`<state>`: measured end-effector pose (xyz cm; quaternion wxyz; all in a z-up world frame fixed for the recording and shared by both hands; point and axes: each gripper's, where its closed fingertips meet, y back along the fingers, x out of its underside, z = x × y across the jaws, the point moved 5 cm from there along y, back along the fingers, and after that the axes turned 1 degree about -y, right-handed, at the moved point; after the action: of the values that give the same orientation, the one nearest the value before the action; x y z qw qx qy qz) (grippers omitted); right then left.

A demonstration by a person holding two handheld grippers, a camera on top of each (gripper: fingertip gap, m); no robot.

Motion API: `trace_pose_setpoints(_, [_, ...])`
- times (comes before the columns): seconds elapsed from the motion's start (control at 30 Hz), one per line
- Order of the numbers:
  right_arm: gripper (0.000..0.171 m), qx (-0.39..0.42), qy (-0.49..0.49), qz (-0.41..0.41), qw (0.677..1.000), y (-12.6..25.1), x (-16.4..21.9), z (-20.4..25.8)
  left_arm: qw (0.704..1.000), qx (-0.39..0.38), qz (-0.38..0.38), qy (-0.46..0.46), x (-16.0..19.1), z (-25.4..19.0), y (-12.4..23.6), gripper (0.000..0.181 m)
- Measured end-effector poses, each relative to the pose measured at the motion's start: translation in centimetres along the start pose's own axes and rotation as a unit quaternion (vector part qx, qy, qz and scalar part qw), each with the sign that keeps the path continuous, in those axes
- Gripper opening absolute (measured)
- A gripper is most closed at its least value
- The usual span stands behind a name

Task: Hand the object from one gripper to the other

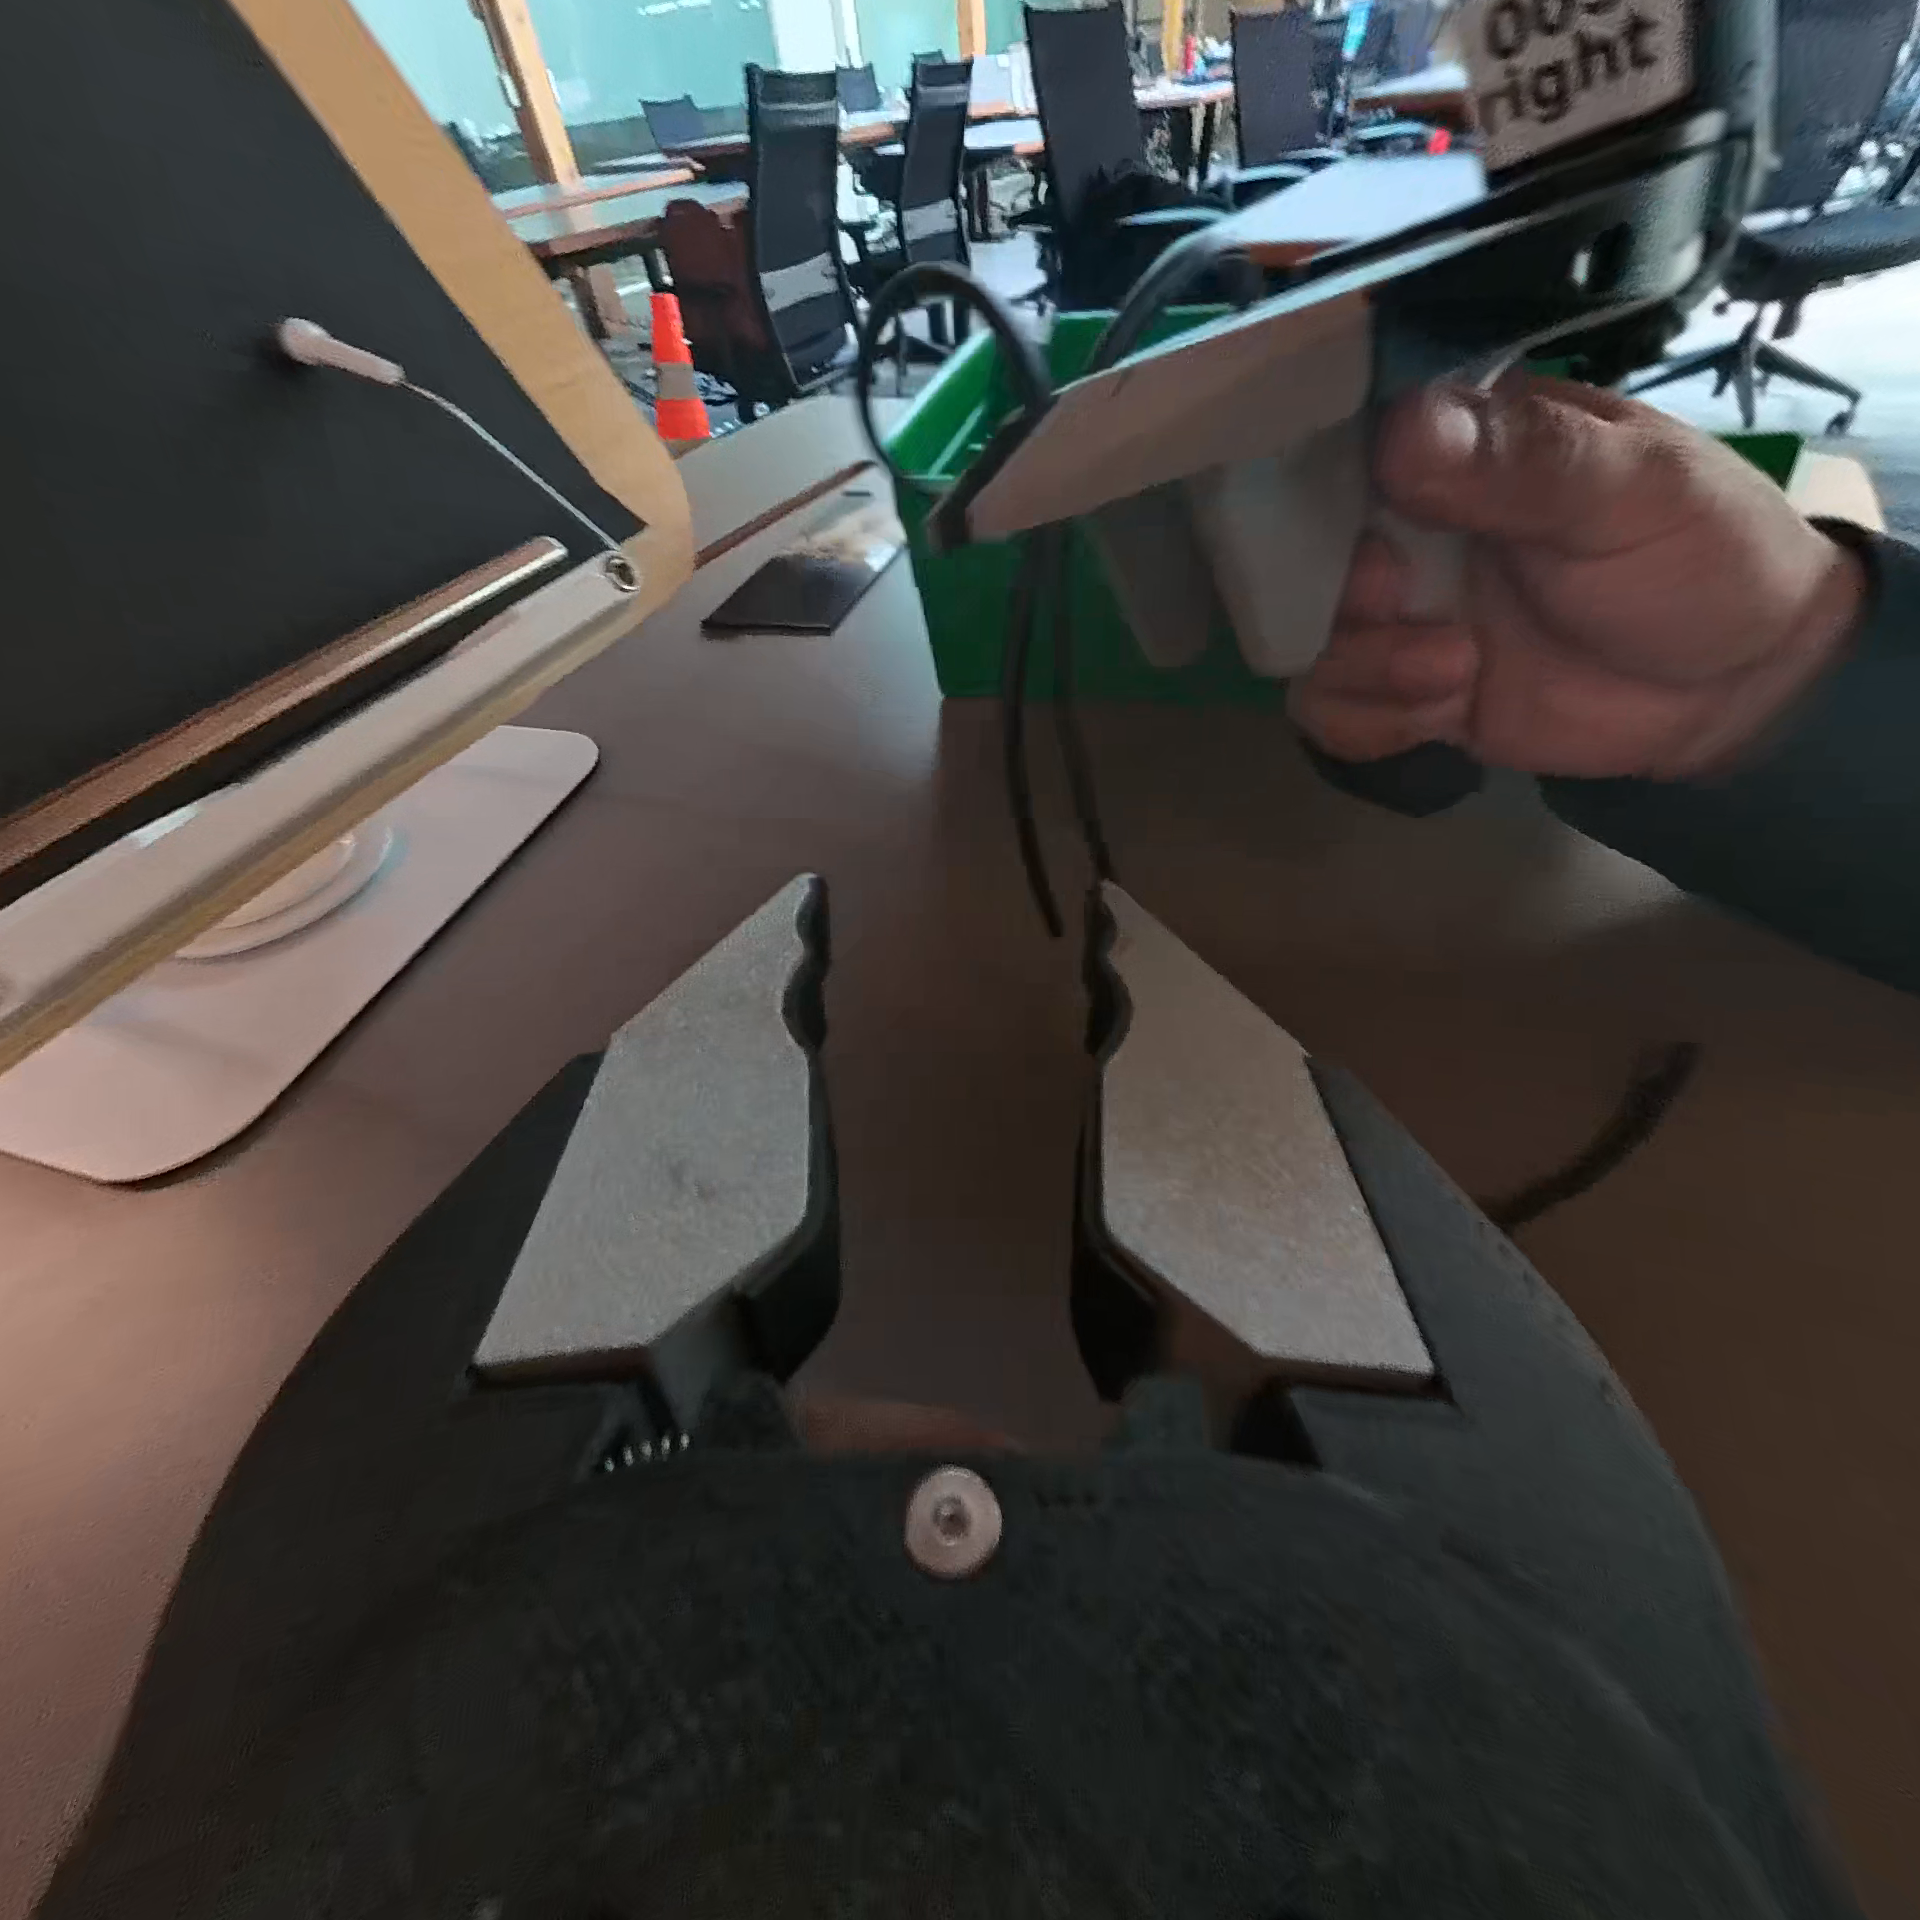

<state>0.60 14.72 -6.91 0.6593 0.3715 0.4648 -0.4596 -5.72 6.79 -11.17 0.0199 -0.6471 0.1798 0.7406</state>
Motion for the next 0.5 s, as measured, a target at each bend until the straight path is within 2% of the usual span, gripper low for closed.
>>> trace_pose_setpoints(0.13, [0.005,0.06,0.004,-0.015,0.998,1.3,-1.3,-0.9,0.999,-0.03,-0.022,0.033,0.0,2.1,0.8,0.038])
trace_pose_setpoints(0.2, [0.004,0.062,0.0,-0.019,0.998,2.2,-3.6,0.3,0.997,-0.042,-0.017,0.057,0.4,3.0,0.9,0.039])
trace_pose_setpoints(0.27, [0.008,0.078,0.024,-0.033,0.996,3.9,-7.7,2.0,0.996,-0.045,-0.013,0.074,0.6,3.5,1.0,0.041])
trace_pose_setpoints(0.37, [0.003,0.141,0.098,-0.045,0.984,8.0,-15.5,3.8,0.995,-0.058,-0.008,0.08,0.7,4.0,1.1,0.04])
trace_pose_setpoints(0.5, [0.005,0.285,0.204,-0.075,0.934,15.0,-25.0,3.2,0.995,-0.059,-0.011,0.08,0.7,4.1,1.2,0.037])
